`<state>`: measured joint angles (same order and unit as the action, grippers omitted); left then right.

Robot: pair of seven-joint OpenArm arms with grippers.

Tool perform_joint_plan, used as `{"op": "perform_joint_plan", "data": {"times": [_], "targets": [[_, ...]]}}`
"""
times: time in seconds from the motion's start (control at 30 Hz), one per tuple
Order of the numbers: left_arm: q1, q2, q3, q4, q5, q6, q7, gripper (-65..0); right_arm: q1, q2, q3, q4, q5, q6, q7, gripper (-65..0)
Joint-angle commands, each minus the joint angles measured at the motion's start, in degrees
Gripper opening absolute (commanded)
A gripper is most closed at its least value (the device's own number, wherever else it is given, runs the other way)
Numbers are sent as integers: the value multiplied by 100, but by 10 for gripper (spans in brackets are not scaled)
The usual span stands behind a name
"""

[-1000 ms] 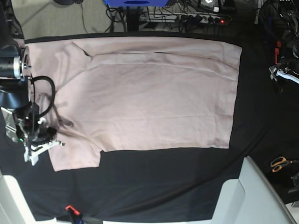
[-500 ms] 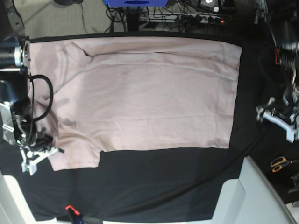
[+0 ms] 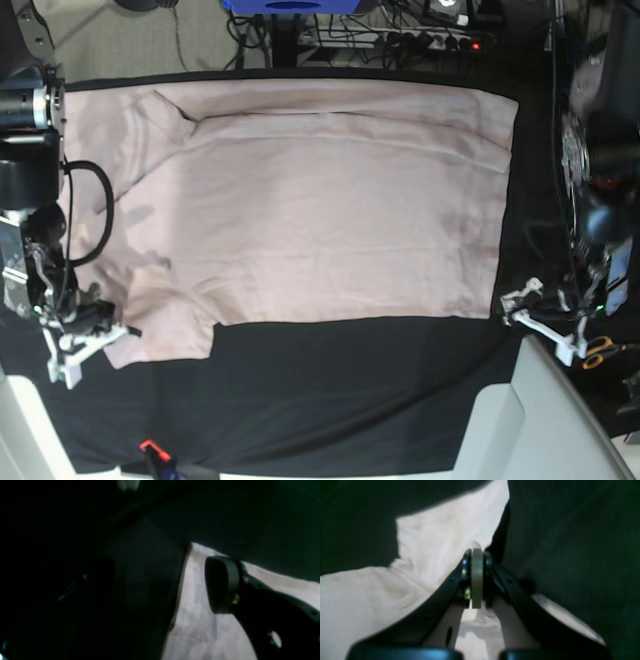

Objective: Fold the T-shirt properly
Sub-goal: 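Move the left gripper to the other hem corner and grasp it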

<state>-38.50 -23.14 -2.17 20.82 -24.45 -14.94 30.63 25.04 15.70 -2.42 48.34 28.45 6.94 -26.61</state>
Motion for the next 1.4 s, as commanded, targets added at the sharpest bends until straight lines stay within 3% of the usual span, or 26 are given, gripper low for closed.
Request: {"op": "perform_joint_plan", "data": {"times": [0.0,0.23,0.4,0.67,0.87,1.17,1.23,1.37], "targets": [[-233,-12,64,-135,-65,-31,-167,-100,156,78,26,103,43,14,90,-650],[-304,147,204,-521,-74,-23,-360,-100,156,78,26,103,43,14,-33,-650],[-102,164,204,-513,-65,347,-404,-100,156,183,35,103,43,14,-33,-650],[101,454,204,-477,-65,338,-386,-100,147,227,35,103,52,14,-42,-650],[101,551,204,-223,-83,92,-351,-109,112,227,35,103,52,14,-42,-650],[101,551,204,-187,-65,74,-404,-117,112,227,35,103,52,14,-42,-650],[101,551,204,-187,-65,74,-413,-166,112,227,35,103,52,14,-42,-650],[215,551,213,-179,-65,74,-782,-326,112,227,35,103,52,14,-42,-650]]}}
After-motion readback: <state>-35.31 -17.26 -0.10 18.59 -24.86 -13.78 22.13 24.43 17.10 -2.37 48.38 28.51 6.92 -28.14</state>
